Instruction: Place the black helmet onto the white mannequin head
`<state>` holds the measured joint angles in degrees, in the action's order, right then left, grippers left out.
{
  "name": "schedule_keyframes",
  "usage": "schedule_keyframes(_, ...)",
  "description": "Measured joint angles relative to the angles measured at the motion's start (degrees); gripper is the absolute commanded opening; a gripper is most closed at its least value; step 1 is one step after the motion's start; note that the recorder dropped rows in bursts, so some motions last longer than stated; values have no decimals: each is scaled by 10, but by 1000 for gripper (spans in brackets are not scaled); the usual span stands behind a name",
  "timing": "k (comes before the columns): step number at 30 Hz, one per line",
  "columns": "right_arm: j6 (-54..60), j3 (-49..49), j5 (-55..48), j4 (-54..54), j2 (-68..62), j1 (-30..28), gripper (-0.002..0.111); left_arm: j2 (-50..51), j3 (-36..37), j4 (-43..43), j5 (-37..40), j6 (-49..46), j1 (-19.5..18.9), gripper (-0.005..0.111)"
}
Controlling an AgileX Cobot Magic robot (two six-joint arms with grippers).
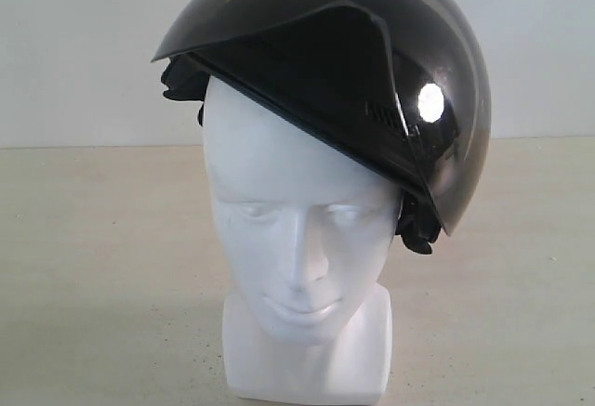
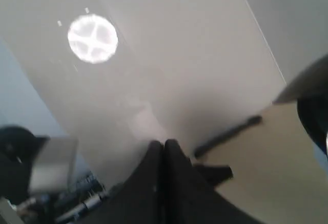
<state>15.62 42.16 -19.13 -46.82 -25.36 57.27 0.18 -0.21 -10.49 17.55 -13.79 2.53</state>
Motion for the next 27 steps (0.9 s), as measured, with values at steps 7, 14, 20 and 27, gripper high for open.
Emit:
schedule_keyframes(7, -349, 17, -146, 416, 0, 0, 0, 0, 0, 0, 0, 0, 0, 4)
schedule_keyframes(14, -562, 126, -276, 692, -6, 0, 0, 0, 0, 0, 0, 0, 0, 4)
schedule_keyframes(20, -566, 189, -394, 738, -73, 0, 0, 0, 0, 0, 0, 0, 0, 4)
schedule_keyframes(27, -633, 194, -431, 767, -126, 0, 0, 0, 0, 0, 0, 0, 0, 4)
